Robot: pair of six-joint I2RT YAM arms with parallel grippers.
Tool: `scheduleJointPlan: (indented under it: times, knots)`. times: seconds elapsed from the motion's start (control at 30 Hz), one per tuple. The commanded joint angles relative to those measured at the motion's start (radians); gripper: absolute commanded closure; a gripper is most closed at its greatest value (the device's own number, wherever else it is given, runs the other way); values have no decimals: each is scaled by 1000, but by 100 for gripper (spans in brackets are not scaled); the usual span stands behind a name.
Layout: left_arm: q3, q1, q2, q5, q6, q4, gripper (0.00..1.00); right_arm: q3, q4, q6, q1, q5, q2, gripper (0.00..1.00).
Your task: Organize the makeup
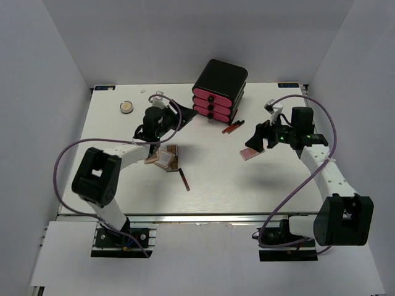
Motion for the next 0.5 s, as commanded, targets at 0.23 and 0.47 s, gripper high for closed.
scheduleJointPlan:
  times: [0.23,0.47]
  knots:
    - [269,-44,327,-47,-124,256,28,35,98,82,-2,-20,30,21]
    - [424,-44,457,-50,-133,236,28,24,115,77,-2,-20,38,22]
